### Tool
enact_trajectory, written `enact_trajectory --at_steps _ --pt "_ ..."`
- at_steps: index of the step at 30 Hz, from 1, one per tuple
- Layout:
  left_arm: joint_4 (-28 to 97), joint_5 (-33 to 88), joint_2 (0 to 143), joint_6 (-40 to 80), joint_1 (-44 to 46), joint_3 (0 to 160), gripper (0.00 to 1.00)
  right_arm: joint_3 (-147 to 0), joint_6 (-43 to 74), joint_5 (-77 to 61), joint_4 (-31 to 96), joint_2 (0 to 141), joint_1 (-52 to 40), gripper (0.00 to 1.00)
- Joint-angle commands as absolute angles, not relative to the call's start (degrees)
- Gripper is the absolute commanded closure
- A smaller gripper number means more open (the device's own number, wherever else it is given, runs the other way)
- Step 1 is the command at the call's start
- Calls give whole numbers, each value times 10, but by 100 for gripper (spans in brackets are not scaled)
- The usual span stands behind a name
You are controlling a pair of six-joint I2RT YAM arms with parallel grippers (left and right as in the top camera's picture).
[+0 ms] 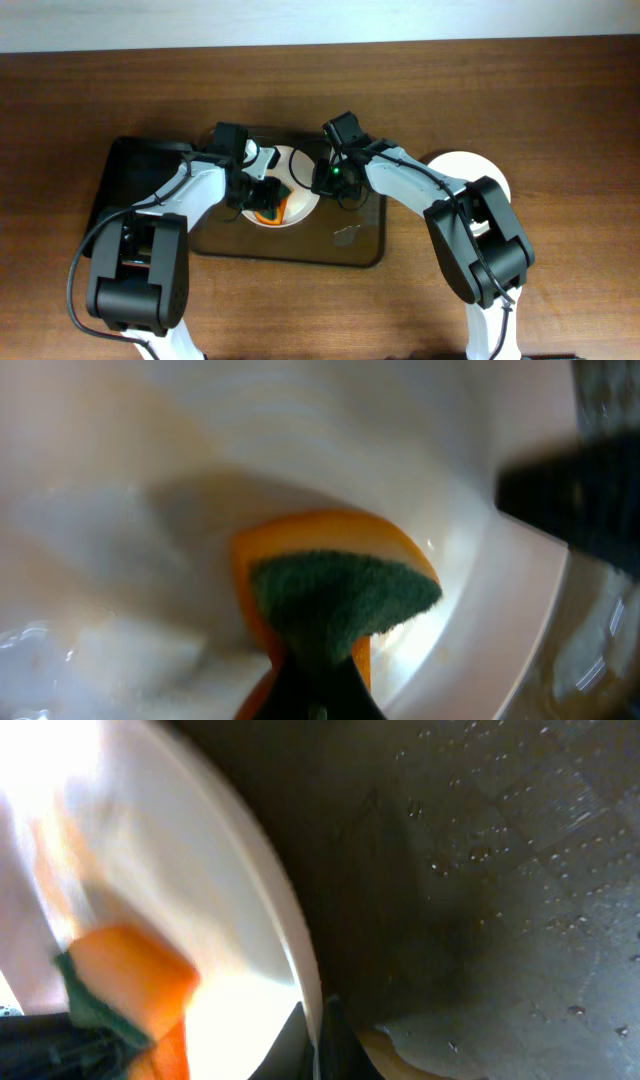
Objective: Clean dirty plates on tray and stack at the side
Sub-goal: 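Scrub the last plate with the sponge in the left gripper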
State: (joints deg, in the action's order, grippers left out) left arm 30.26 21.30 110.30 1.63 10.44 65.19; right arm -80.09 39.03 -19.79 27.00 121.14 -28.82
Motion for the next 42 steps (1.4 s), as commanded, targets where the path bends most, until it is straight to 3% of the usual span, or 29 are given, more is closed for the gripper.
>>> enact_trajectory --at_steps 1,6,10,14,18,27,30,32,36,38,42 --pt "237 -24 1136 142 107 639 100 -802 392 -200 274 1230 -292 96" --pt "216 -148 1136 201 107 639 100 -802 392 -200 274 1230 -292 96" --pt "282 26 1136 85 107 639 100 -802 379 -200 276 1230 -292 96" --pt "422 261 1136 -97 107 658 100 -802 379 -200 279 1230 -292 96" --pt "398 285 1136 -123 107 665 100 -802 379 -215 305 1230 -292 96" --pt "161 53 1136 -8 107 665 100 -801 379 -219 311 1230 -300 96" --pt "199 -65 1136 86 107 665 100 -801 379 -219 310 1230 -300 96" --pt "256 -72 1136 108 107 665 100 -801 377 -219 309 1230 -300 96" --pt "370 55 1136 86 107 665 100 -801 377 -219 307 1230 -300 96" --pt "424 195 1135 -11 107 669 100 -801 377 -219 306 1230 -300 96" --pt "441 298 1135 -76 107 697 100 -801 377 -223 307 1230 -300 96"
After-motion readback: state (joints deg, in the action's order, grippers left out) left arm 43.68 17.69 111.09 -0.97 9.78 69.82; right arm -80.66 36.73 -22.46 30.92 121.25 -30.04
